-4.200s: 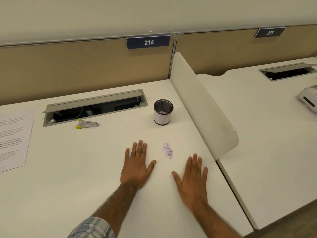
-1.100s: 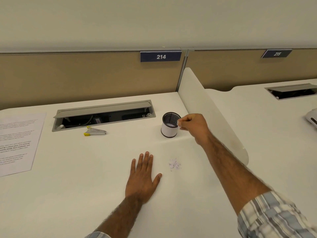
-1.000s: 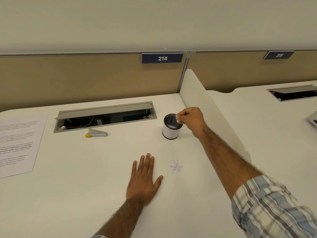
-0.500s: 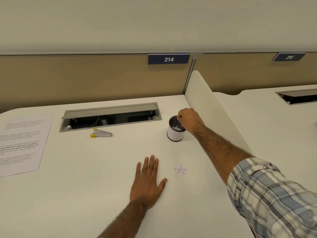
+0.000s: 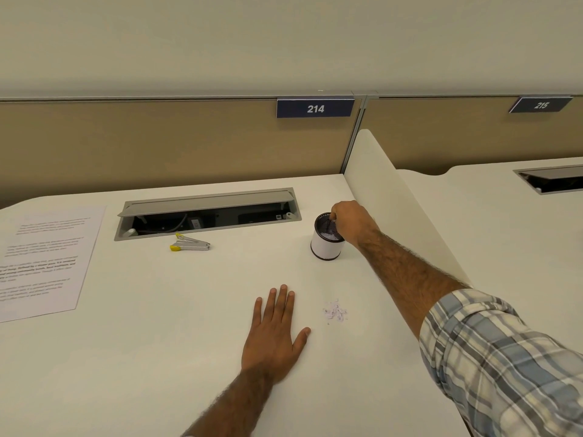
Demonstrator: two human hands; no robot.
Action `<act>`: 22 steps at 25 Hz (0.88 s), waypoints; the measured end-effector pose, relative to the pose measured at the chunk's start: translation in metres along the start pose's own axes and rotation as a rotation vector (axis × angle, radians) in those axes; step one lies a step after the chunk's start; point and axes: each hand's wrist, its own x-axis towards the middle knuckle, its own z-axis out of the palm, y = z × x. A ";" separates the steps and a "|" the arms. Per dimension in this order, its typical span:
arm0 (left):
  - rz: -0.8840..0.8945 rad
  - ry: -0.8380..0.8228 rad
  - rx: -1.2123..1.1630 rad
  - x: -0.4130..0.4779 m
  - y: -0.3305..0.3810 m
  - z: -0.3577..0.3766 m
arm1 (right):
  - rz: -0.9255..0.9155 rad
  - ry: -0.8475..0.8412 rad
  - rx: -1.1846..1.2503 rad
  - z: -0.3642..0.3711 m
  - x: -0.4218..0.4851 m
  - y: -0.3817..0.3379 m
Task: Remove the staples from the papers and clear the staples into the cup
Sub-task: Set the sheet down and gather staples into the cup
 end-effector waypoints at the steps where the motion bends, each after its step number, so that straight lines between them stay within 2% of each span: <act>1: -0.002 -0.002 0.004 0.000 0.000 0.000 | 0.002 0.016 -0.005 -0.001 -0.001 0.000; 10: -0.002 0.004 0.007 0.000 0.000 0.001 | 0.050 0.051 0.200 0.001 0.003 0.005; 22: -0.005 0.008 0.017 0.000 0.000 0.002 | 0.040 0.078 0.336 0.002 0.006 0.007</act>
